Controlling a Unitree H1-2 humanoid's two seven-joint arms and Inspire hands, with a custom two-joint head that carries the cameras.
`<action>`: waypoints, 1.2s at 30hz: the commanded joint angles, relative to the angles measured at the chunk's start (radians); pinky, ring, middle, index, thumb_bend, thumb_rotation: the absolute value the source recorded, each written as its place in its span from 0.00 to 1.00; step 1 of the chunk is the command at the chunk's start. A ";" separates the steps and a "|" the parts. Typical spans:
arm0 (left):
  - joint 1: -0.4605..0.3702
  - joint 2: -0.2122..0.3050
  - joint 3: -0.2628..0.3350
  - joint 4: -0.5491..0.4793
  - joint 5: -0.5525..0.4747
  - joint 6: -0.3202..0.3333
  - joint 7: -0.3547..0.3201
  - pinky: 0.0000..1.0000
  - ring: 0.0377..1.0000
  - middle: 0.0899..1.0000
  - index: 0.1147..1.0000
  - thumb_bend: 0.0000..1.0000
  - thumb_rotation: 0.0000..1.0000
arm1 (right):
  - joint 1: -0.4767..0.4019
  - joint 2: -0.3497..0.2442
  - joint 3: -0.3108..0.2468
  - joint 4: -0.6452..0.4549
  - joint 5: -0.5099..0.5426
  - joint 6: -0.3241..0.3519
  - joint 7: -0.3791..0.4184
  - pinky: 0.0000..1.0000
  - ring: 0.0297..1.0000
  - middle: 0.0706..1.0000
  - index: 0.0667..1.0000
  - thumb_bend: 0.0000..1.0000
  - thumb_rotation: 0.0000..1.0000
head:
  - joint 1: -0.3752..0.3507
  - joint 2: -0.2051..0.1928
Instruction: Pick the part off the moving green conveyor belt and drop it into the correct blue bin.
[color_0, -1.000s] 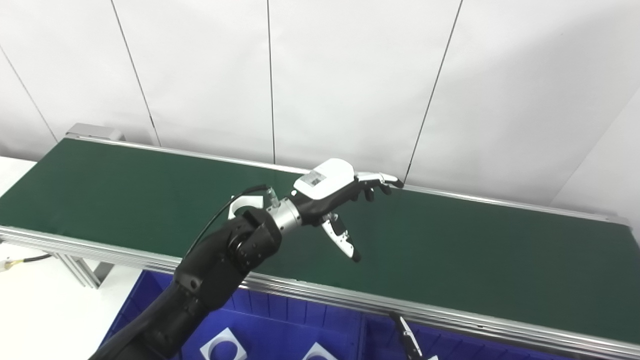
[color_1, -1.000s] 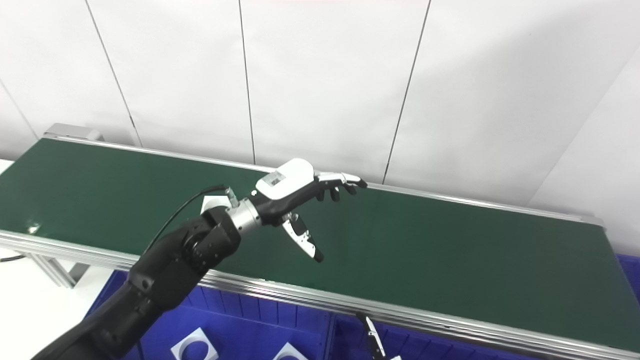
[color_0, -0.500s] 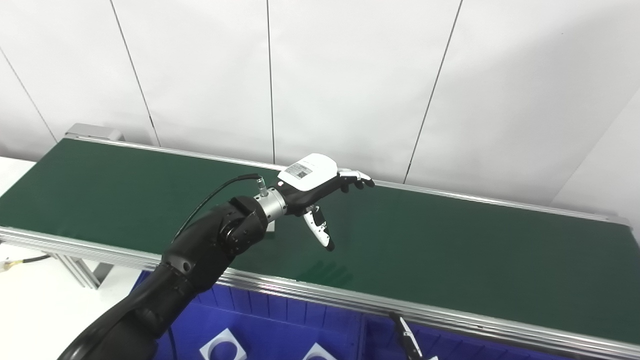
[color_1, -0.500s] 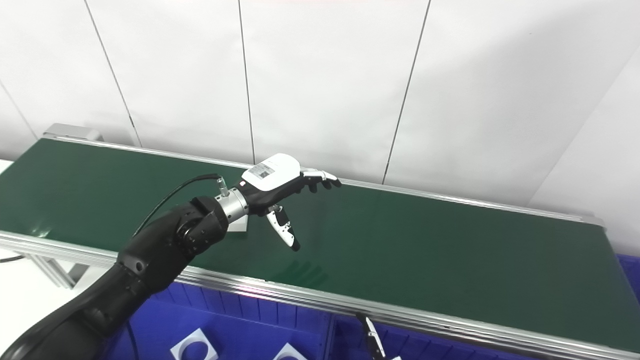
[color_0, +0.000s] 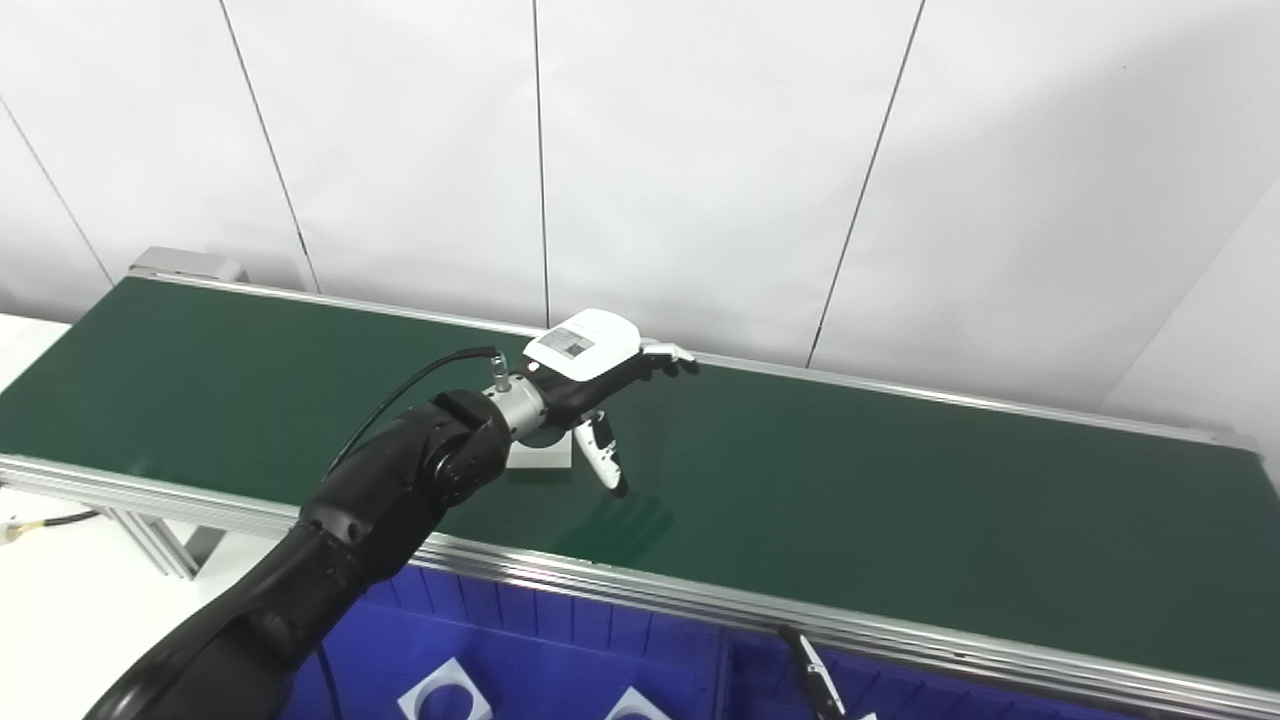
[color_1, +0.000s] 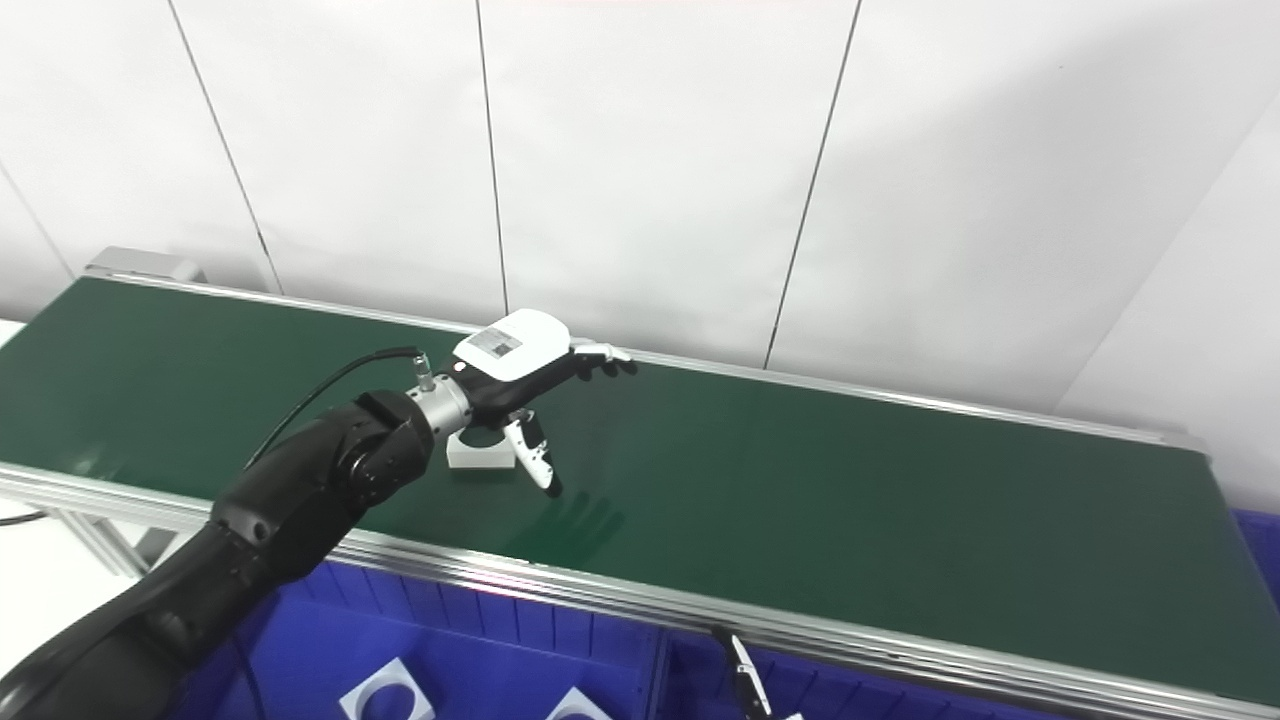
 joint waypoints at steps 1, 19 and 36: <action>-0.059 0.016 0.003 0.005 0.013 0.007 0.052 0.64 0.73 0.77 0.79 1.00 0.19 | -0.036 0.009 0.006 -0.019 -0.009 -0.040 -0.008 0.93 0.96 0.96 0.92 0.90 1.00 | 0.000 0.000; -0.092 -0.048 -0.047 0.115 0.088 0.093 0.181 0.82 0.84 0.84 0.80 1.00 0.29 | -0.056 0.014 0.045 0.009 -0.019 -0.040 -0.062 0.91 0.95 0.95 0.91 0.91 1.00 | -0.028 -0.022; -0.207 -0.143 -0.125 0.279 0.083 0.130 0.158 0.84 0.87 0.87 0.80 1.00 0.35 | -0.072 0.020 0.104 -0.003 -0.044 -0.040 -0.130 0.87 0.93 0.94 0.89 0.88 0.98 | -0.065 -0.010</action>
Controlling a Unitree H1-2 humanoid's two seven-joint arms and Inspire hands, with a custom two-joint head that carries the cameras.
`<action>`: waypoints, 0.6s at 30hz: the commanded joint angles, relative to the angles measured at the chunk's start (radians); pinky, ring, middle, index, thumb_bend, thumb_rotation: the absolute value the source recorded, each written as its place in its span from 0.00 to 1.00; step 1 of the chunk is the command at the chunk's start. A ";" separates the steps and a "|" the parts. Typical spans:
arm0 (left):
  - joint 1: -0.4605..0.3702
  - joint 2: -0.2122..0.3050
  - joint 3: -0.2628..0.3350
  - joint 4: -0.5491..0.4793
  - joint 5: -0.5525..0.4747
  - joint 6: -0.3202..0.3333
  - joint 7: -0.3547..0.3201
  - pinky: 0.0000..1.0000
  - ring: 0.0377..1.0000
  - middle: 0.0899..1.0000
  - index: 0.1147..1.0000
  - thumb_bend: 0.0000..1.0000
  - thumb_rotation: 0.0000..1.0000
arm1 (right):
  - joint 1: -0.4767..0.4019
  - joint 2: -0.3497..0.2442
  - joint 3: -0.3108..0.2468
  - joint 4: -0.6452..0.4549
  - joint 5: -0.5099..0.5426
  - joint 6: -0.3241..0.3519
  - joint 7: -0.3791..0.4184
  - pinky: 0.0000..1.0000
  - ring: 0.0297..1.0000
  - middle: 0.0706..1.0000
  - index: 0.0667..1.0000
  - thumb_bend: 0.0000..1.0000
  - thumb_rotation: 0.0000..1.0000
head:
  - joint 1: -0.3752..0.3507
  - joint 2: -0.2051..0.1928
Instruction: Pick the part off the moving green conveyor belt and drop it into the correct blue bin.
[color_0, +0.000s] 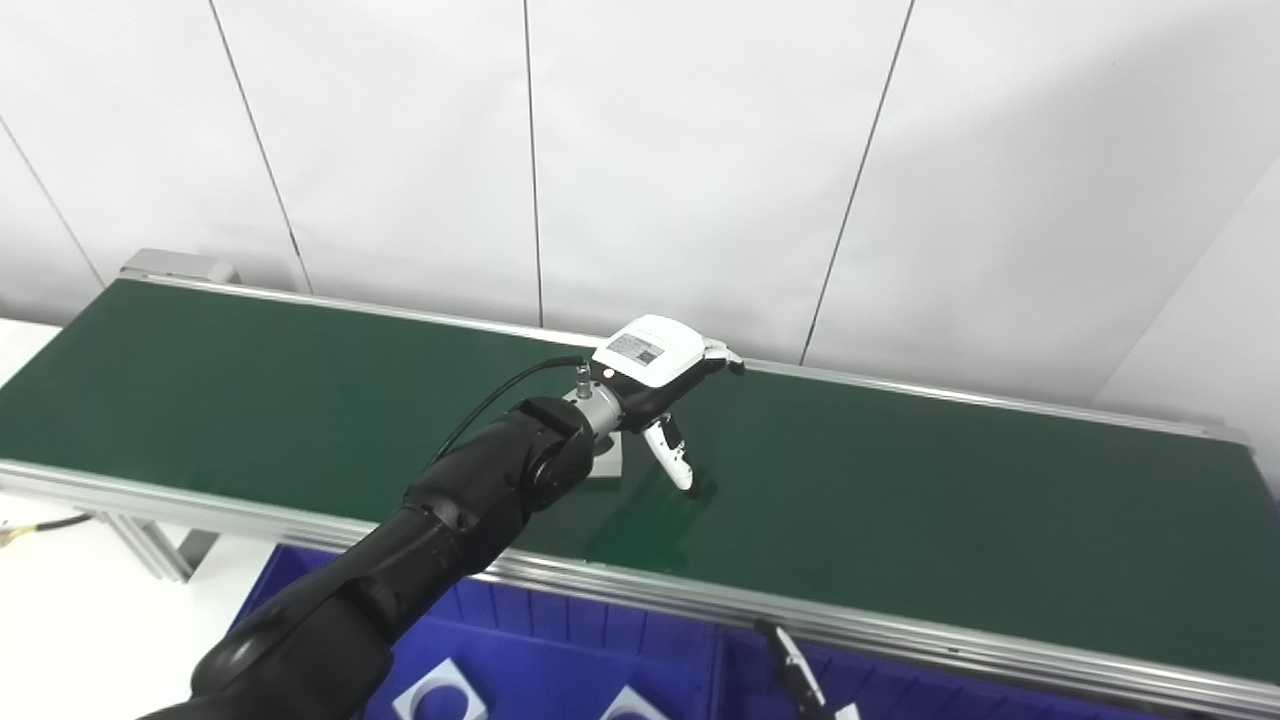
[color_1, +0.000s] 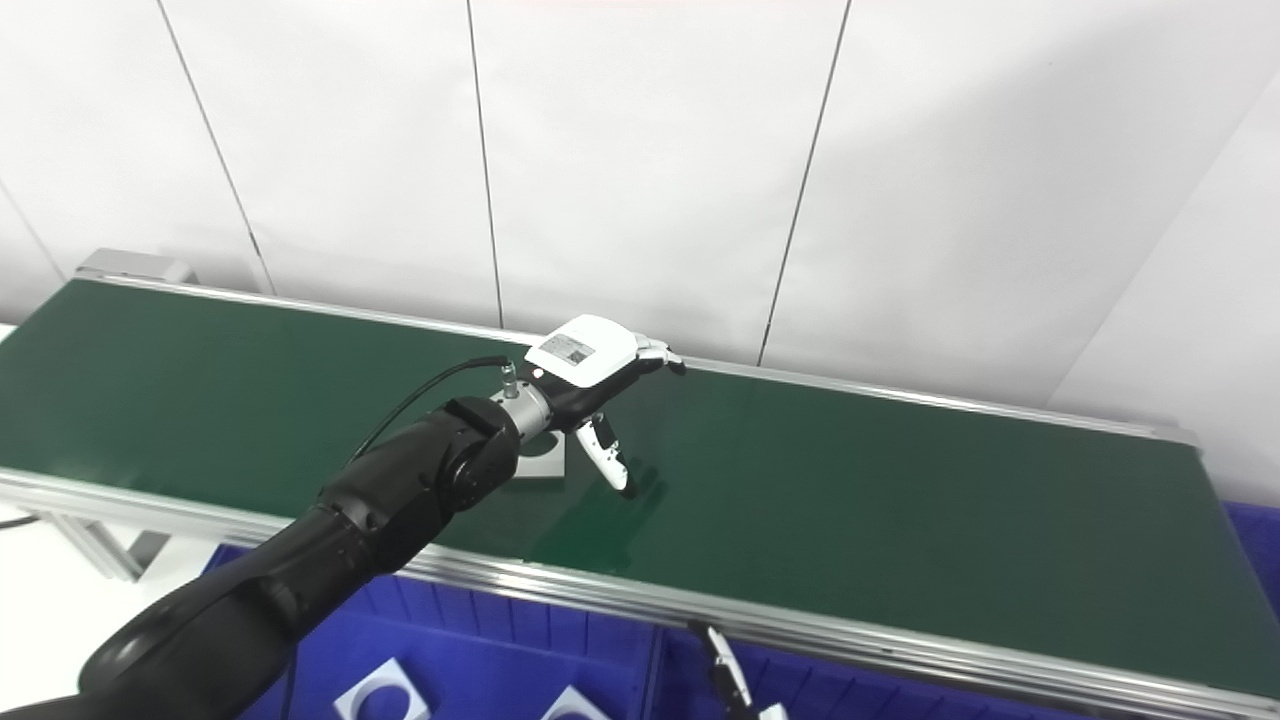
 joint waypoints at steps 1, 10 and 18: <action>-0.069 0.009 0.000 0.017 -0.008 0.009 0.014 0.84 0.87 0.87 0.80 1.00 0.35 | -0.034 0.014 0.010 -0.040 -0.016 -0.036 -0.002 0.87 0.93 0.94 0.89 0.88 0.98 | -0.001 0.001; -0.078 0.010 -0.030 0.123 -0.011 -0.006 0.048 0.82 0.86 0.87 0.78 1.00 0.35 | -0.033 0.001 0.030 -0.052 -0.031 -0.036 -0.027 0.87 0.93 0.95 0.90 0.89 0.97 | -0.008 0.012; -0.087 0.013 -0.043 0.188 -0.015 -0.007 0.063 0.83 0.87 0.87 0.80 1.00 0.34 | -0.035 -0.003 0.042 -0.055 -0.058 -0.036 -0.053 0.84 0.92 0.94 0.89 0.89 0.98 | -0.009 0.021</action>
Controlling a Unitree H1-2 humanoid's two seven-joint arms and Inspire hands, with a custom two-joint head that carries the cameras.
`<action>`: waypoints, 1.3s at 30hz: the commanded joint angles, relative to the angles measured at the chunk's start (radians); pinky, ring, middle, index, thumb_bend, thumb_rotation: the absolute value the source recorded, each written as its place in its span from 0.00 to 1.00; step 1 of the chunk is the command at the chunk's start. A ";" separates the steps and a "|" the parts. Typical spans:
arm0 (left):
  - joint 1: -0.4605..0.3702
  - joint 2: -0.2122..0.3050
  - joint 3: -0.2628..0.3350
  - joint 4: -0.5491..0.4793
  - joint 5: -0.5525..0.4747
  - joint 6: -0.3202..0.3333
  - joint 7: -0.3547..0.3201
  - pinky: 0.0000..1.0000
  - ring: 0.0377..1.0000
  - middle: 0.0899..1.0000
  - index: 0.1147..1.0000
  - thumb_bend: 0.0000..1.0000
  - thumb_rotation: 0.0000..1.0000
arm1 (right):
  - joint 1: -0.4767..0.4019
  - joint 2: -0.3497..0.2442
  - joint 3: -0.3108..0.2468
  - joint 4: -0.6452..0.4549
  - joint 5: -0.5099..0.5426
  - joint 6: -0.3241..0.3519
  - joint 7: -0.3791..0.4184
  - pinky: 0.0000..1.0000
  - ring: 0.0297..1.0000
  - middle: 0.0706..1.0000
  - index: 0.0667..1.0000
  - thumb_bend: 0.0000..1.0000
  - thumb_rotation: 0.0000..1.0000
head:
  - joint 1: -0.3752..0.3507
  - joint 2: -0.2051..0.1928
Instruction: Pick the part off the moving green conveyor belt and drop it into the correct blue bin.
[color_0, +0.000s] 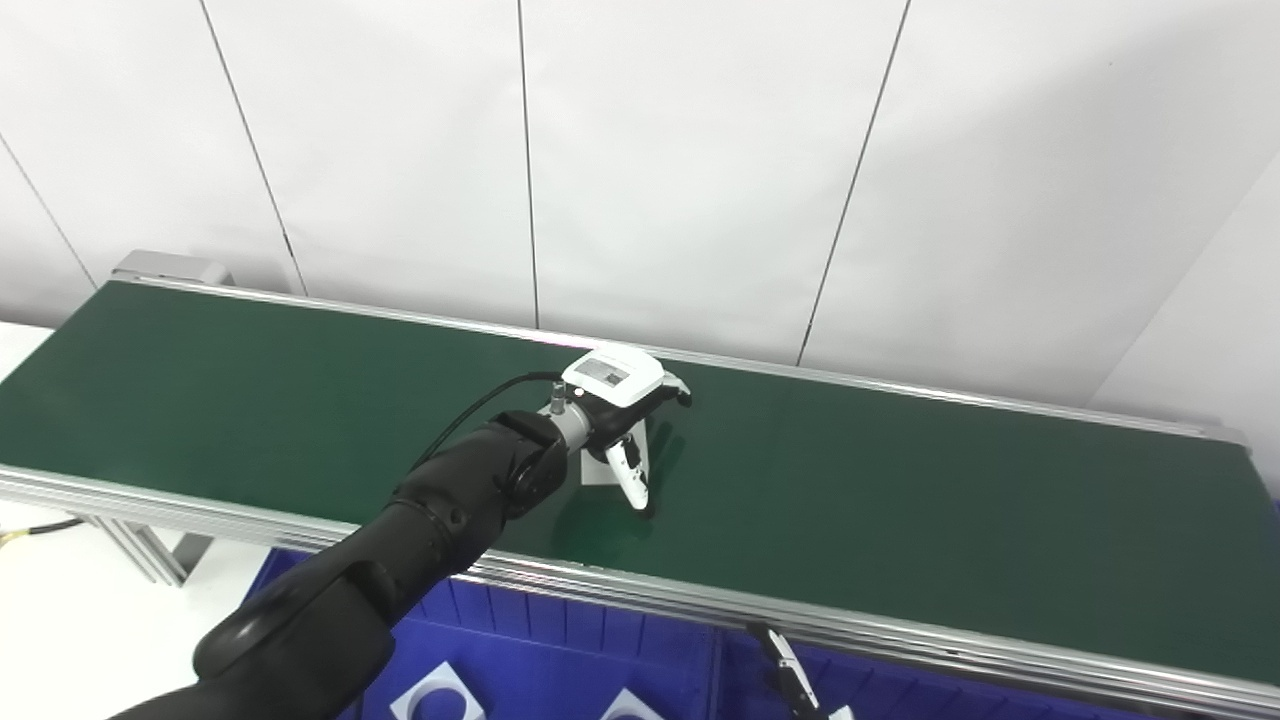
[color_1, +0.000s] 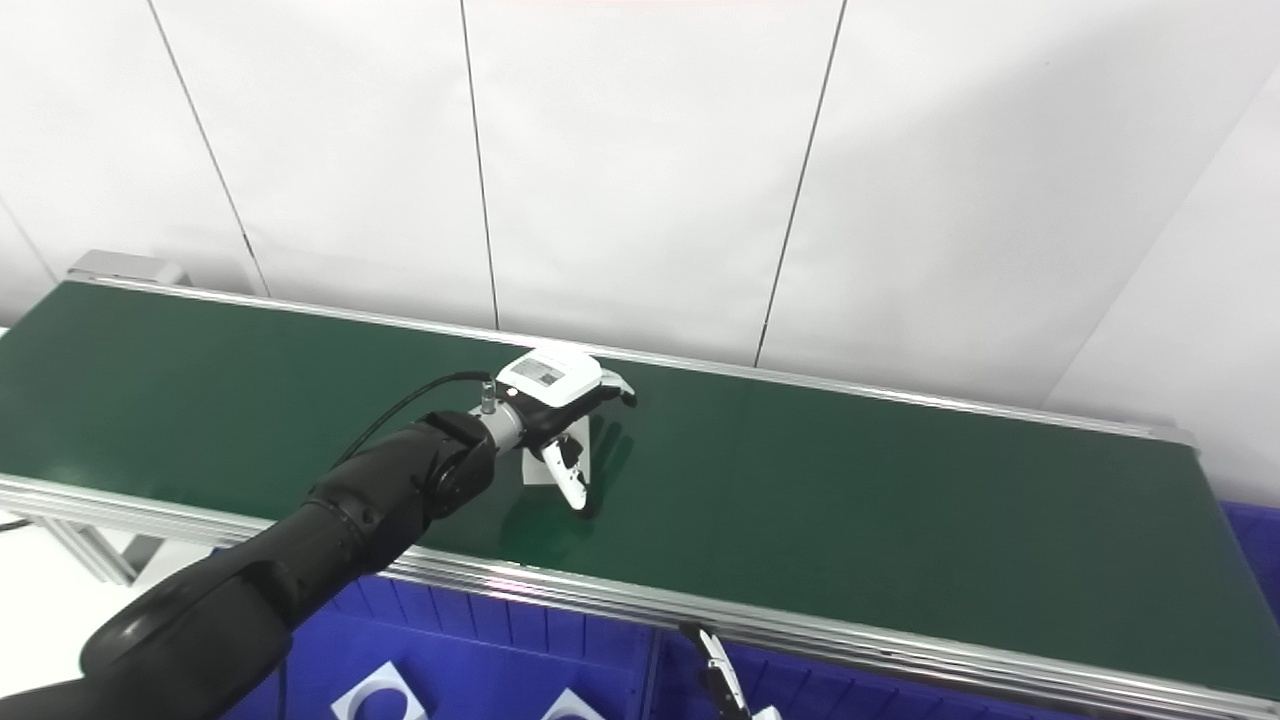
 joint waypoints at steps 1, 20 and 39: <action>-0.070 0.012 -0.001 0.006 -0.013 -0.004 0.041 0.82 0.87 0.87 0.80 1.00 0.33 | -0.033 0.012 0.008 -0.041 -0.028 -0.036 -0.021 0.84 0.92 0.94 0.89 0.89 0.99 | -0.002 0.004; -0.071 -0.036 -0.041 0.131 -0.054 0.008 0.181 0.43 0.49 0.55 0.50 0.70 0.03 | -0.025 0.008 0.033 -0.074 -0.056 -0.036 -0.041 0.81 0.91 0.93 0.90 0.90 0.98 | -0.022 0.018; -0.087 -0.021 -0.043 0.023 -0.089 0.029 0.078 0.16 0.20 0.42 0.42 0.53 0.00 | -0.034 0.008 0.035 -0.073 -0.037 -0.036 -0.019 0.84 0.93 0.95 0.91 0.89 0.98 | -0.017 0.027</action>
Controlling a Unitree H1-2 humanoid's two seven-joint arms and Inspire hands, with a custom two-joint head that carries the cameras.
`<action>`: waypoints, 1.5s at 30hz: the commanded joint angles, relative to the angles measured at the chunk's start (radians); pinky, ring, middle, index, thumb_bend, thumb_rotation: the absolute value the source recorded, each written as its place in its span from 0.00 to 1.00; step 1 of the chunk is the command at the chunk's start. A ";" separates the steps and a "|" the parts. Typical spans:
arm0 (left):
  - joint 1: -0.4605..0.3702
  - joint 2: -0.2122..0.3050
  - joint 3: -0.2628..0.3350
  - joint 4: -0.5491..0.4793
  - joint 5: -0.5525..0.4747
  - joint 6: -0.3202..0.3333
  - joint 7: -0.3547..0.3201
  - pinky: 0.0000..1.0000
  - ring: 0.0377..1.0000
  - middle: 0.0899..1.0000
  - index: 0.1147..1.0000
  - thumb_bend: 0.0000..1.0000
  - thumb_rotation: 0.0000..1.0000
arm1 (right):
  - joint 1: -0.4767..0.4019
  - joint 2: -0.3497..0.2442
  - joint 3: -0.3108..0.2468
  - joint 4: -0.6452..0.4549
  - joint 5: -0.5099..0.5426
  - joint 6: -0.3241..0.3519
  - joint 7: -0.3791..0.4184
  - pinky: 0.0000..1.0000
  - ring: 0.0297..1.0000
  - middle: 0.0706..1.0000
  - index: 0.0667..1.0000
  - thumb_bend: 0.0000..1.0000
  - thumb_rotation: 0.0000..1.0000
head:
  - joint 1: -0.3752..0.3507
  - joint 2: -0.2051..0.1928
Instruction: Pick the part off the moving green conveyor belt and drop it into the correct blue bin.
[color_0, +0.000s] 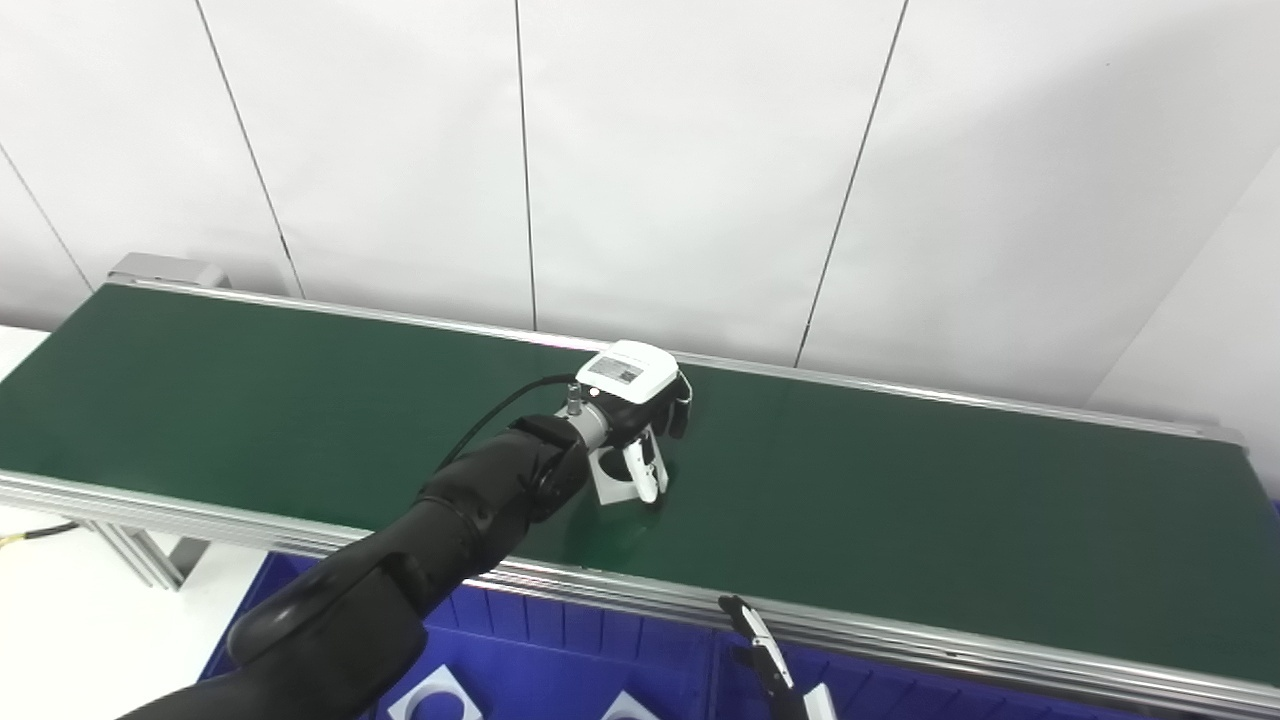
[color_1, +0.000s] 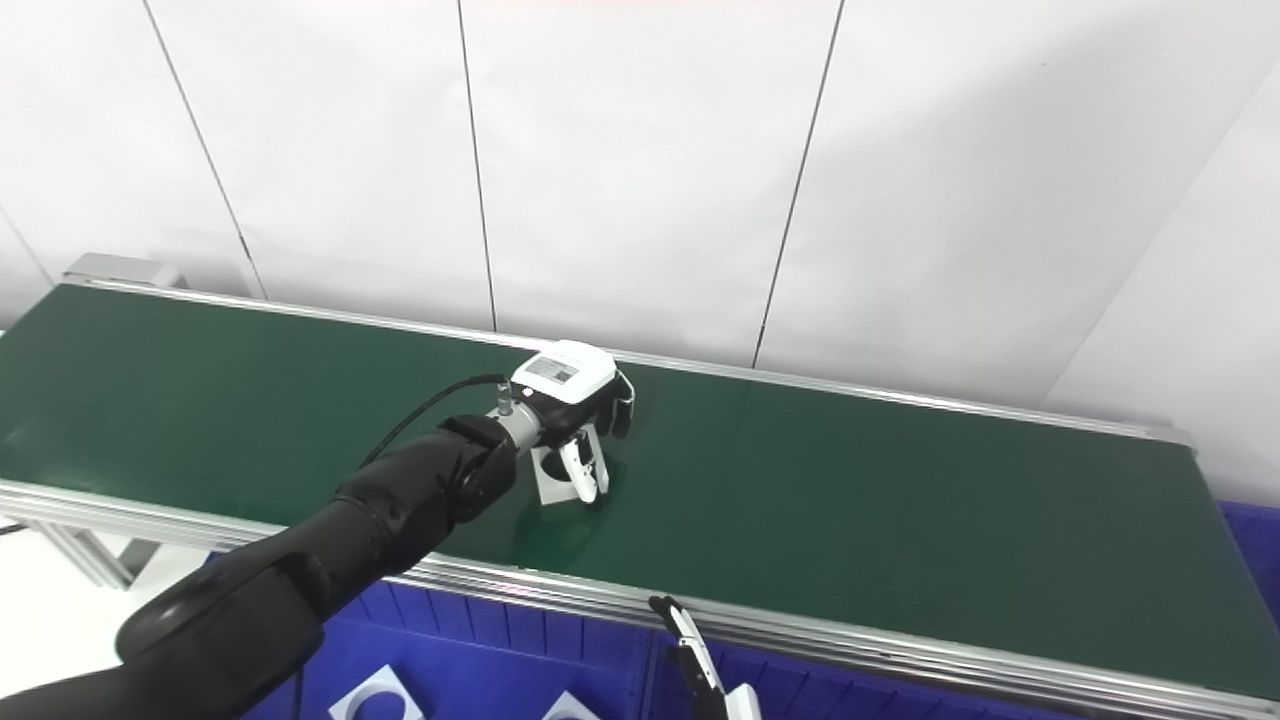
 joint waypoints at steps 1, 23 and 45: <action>-0.044 0.016 0.005 -0.043 -0.003 -0.003 0.002 0.17 0.21 0.42 0.42 0.53 0.00 | -0.018 0.007 -0.003 -0.025 0.006 -0.036 0.010 0.84 0.93 0.95 0.91 0.89 0.98 | 0.001 0.009; 0.084 0.091 0.174 -0.638 -0.125 0.130 -0.297 0.33 0.38 0.40 0.44 0.52 0.00 | 0.000 -0.015 -0.053 -0.095 0.029 -0.036 0.090 0.82 0.90 0.93 0.90 0.85 0.95 | 0.010 0.162; 0.395 0.248 0.292 -1.399 -0.192 0.271 -0.659 0.31 0.34 0.38 0.44 0.52 0.00 | 0.124 -0.006 -0.321 -0.324 0.082 -0.035 0.397 0.84 0.88 0.91 0.88 0.90 0.97 | 0.217 0.347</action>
